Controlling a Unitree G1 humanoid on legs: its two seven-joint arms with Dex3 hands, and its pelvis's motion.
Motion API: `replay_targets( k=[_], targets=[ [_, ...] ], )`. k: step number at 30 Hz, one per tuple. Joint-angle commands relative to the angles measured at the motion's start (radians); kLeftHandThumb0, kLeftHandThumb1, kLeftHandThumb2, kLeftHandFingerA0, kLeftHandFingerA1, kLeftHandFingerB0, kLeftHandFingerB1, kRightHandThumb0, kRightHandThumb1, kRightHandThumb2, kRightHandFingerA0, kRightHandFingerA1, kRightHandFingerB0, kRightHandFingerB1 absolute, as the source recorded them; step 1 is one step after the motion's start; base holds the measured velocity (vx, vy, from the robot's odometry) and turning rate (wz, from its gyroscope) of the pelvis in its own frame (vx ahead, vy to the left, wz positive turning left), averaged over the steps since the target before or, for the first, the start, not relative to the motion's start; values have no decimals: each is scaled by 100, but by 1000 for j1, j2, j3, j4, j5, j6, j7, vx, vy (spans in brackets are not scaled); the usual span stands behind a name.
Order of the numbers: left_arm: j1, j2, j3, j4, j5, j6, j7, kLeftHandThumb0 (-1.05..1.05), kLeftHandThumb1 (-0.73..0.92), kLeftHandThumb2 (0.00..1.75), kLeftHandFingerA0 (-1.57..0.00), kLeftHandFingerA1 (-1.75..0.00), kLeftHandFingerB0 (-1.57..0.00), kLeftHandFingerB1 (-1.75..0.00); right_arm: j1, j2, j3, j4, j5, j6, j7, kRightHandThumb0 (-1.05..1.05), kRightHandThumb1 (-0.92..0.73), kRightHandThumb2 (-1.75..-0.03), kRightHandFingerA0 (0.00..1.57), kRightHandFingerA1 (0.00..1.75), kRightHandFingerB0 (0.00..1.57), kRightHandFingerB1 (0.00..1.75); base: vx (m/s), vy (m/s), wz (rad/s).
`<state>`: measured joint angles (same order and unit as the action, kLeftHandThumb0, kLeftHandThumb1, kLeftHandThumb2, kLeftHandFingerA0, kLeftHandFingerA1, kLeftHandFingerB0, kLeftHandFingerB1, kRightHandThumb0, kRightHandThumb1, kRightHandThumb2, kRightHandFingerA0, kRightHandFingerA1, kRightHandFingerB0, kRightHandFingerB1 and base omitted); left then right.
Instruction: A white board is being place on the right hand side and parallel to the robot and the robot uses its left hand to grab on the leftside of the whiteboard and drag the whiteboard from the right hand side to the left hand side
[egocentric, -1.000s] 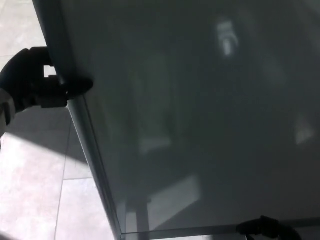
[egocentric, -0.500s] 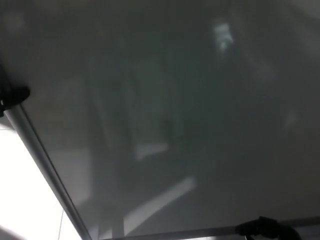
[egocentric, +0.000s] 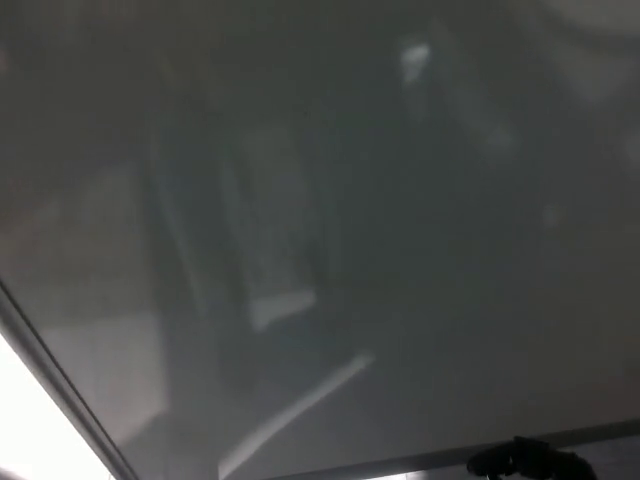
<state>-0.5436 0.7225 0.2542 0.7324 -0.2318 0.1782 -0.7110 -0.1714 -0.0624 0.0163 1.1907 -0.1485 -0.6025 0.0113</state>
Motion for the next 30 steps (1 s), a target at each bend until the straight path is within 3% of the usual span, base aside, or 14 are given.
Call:
replay_targets(
  k=[1,3,11,26,27,28,29,30],
  targets=[
    [-5,83,-14,94,25,-18,-89,-5,80,63,-71,-72,-66,-57,0,-14,2,4,-1,11,-5,-43,-65,-77,104,90,82,76,0,0,0],
    [-32,159,-13,213,32,-71,-169,-6,82,64,-65,-75,-67,-60,-4,-17,2,6,-1,6,-2,-44,-64,-77,106,89,82,77,0,0,0],
    [-49,237,-33,340,60,-171,-177,-1,86,63,-63,-71,-65,-58,-8,-13,2,7,1,11,-7,-46,-64,-78,108,92,83,79,0,0,-1],
    [-67,256,-31,413,51,-194,-203,4,86,64,-64,-69,-65,-59,-8,-10,-1,8,5,20,2,-42,-64,-78,105,92,82,78,0,0,1],
    [-67,252,-32,401,50,-162,-188,-12,67,60,-38,-40,-33,-33,-9,-11,-1,10,5,16,5,-44,-65,-77,107,92,82,77,0,0,0],
    [-67,250,-33,395,49,-149,-182,-12,67,60,-38,-40,-33,-33,-9,-12,-2,11,6,15,6,-44,-65,-77,107,92,82,77,0,0,0],
    [-60,249,-36,404,53,-185,-204,-23,63,61,-16,-34,-11,-27,-8,-12,0,10,3,11,4,-43,-65,-77,106,92,82,78,0,0,0],
    [-61,249,-36,404,54,-185,-204,-23,63,61,-16,-34,-11,-27,-8,-12,0,10,3,11,4,-43,-65,-77,106,92,82,78,0,0,0]
  ],
)
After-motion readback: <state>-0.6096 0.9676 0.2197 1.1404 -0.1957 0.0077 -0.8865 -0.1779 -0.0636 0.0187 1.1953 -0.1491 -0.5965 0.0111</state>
